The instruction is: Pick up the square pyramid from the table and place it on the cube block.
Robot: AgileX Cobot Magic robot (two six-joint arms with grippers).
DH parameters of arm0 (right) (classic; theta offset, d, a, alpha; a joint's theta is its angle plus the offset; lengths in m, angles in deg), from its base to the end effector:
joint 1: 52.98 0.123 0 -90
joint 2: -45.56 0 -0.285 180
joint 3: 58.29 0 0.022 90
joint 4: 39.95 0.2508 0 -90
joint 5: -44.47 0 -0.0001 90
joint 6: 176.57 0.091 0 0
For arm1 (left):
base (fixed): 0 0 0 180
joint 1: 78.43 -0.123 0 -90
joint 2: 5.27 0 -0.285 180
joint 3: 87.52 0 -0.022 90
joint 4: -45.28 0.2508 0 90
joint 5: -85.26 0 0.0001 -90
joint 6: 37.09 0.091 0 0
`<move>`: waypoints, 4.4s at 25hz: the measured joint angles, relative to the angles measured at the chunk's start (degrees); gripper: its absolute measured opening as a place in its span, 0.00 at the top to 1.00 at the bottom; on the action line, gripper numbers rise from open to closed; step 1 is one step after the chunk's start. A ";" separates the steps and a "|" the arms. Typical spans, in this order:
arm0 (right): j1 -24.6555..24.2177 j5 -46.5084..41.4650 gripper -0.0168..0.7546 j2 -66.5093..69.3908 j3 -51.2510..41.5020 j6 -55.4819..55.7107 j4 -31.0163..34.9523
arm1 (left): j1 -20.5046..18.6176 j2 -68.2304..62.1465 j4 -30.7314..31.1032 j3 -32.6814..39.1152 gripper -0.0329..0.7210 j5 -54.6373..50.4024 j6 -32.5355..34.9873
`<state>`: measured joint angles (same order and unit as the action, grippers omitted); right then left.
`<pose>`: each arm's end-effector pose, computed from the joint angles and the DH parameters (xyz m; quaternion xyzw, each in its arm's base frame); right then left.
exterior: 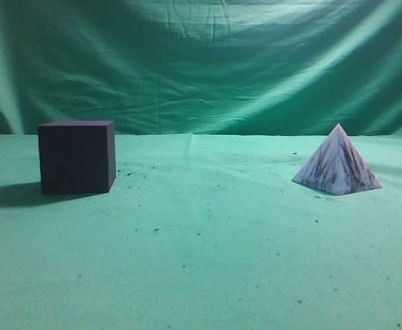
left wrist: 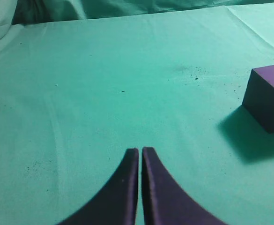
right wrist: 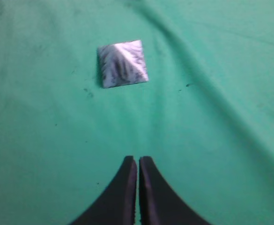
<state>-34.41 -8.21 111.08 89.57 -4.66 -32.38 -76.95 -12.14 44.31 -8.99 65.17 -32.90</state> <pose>0.1661 0.0659 0.2923 -0.1978 0.9444 0.0841 0.2488 0.0529 -0.0019 0.1747 0.0348 0.7952 0.0072 0.6053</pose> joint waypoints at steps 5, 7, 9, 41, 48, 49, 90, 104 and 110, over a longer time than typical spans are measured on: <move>7.37 2.25 0.98 13.72 5.25 1.57 -2.63 | 0.00 0.00 0.00 0.00 0.96 0.00 0.00; 7.59 3.33 0.90 18.71 7.77 1.68 -2.95 | 0.00 0.00 0.00 0.00 0.96 0.00 0.00; 7.59 3.62 0.77 23.71 10.13 1.72 -2.95 | 0.00 0.00 0.00 0.00 0.96 0.00 0.00; 7.90 9.25 0.48 50.27 21.56 3.14 -8.40 | 0.00 0.00 0.00 0.00 0.96 0.10 0.00; 8.38 1.62 0.48 49.95 27.96 3.41 -11.02 | 0.00 0.00 0.00 0.00 0.96 0.10 0.00; 8.86 0.59 0.48 49.55 29.65 3.16 -11.17 | 0.00 0.00 0.00 0.00 0.96 0.10 0.00; 33.84 -15.72 0.14 68.70 73.08 3.15 -10.78 | 0.00 0.00 0.00 0.00 0.96 0.10 0.00; 33.84 -19.48 0.85 45.48 73.08 6.52 -10.76 | 0.00 0.00 0.00 0.00 0.96 0.10 0.00; 33.84 -19.92 0.98 36.27 71.99 8.95 -10.16 | 0.00 0.00 0.00 0.00 0.96 0.10 0.00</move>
<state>-0.58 -28.13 147.35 161.56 4.30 -42.54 -76.95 -12.14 44.31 -8.99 65.27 -32.90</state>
